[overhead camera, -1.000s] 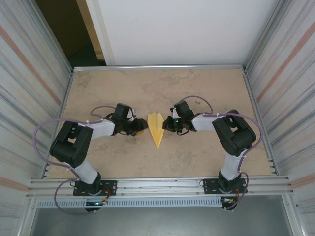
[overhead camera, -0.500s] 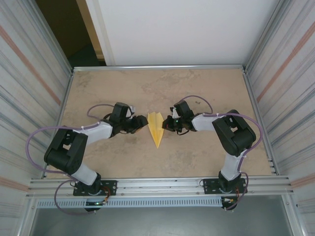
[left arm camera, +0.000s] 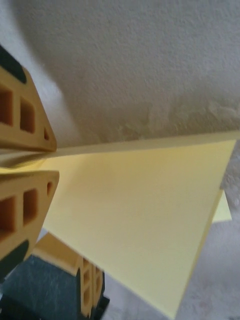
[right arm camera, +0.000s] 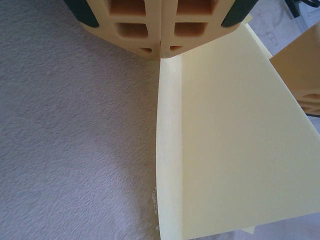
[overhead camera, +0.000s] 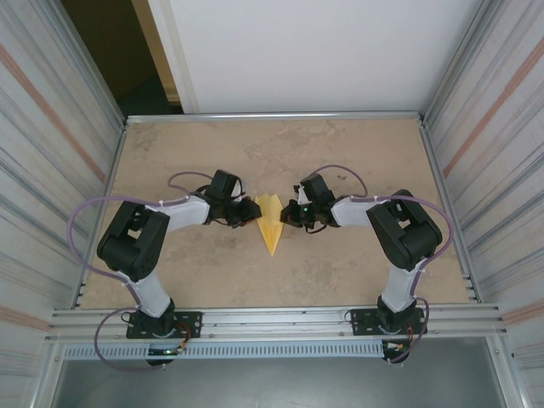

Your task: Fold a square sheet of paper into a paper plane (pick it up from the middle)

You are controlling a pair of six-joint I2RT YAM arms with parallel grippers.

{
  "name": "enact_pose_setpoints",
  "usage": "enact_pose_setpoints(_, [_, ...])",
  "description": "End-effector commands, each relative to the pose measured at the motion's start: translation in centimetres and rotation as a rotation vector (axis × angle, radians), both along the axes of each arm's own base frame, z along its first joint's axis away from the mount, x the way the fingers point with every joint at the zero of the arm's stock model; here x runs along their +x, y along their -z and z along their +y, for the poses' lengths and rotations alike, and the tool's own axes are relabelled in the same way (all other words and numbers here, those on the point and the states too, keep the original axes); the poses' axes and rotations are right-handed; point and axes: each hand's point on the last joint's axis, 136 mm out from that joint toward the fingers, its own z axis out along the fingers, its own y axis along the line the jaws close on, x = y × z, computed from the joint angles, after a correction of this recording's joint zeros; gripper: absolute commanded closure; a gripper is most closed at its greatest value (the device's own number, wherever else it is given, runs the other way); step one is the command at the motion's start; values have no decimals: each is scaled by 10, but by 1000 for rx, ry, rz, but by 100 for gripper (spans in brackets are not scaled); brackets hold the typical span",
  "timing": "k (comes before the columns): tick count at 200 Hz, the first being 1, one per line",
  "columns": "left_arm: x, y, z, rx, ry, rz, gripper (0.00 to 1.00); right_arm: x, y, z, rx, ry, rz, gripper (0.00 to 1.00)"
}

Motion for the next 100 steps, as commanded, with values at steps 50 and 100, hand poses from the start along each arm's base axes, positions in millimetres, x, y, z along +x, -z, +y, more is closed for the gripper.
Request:
enact_pose_setpoints(50, [10,-23,11,41,-40,-107,97,12,-35,-11,-15,61,-82,100])
enact_pose_setpoints(100, [13,-30,18,32,-86,-166,97,15,-32,-28,-58,128,-95,100])
